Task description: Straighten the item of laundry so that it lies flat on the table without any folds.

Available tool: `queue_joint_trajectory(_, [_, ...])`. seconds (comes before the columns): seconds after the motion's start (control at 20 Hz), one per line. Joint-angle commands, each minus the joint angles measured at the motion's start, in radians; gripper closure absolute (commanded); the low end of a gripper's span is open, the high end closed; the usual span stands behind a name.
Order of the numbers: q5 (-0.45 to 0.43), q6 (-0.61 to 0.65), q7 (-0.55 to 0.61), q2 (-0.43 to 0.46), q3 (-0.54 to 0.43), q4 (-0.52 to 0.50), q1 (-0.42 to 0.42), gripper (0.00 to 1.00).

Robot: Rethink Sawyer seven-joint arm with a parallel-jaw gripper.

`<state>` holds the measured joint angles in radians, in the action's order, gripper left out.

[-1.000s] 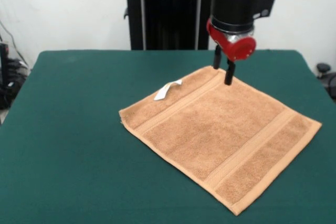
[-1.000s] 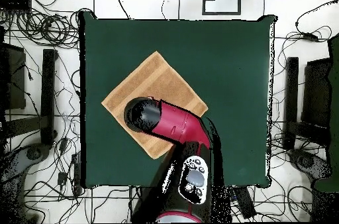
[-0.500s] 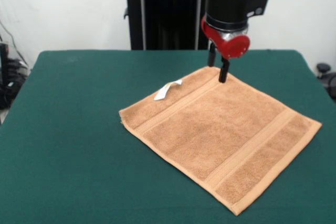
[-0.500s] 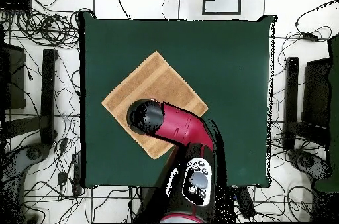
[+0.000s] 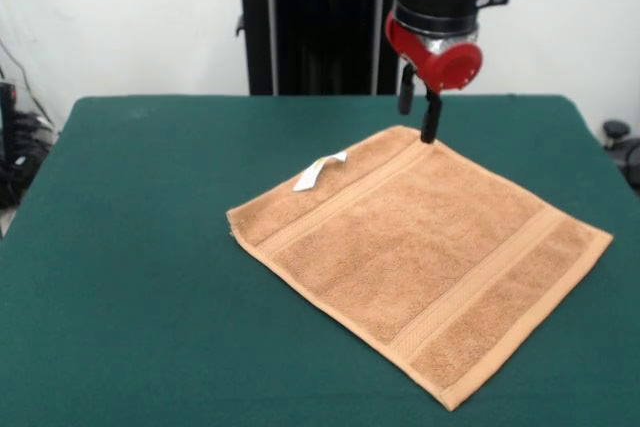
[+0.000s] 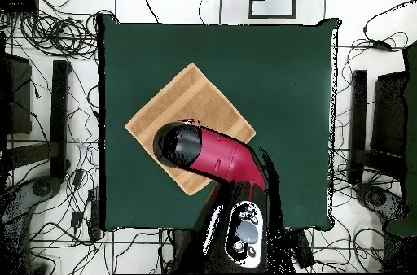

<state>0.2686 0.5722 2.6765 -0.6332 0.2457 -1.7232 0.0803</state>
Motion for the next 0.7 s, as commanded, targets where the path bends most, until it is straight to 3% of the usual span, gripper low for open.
queue_joint_trajectory(0.05, [-0.025, 0.003, 0.032, 0.003, -0.097, -0.089, 0.011, 0.0])
queue_joint_trajectory(0.7, [-0.027, -0.035, 0.035, 0.007, -0.104, -0.108, 0.014, 0.0])
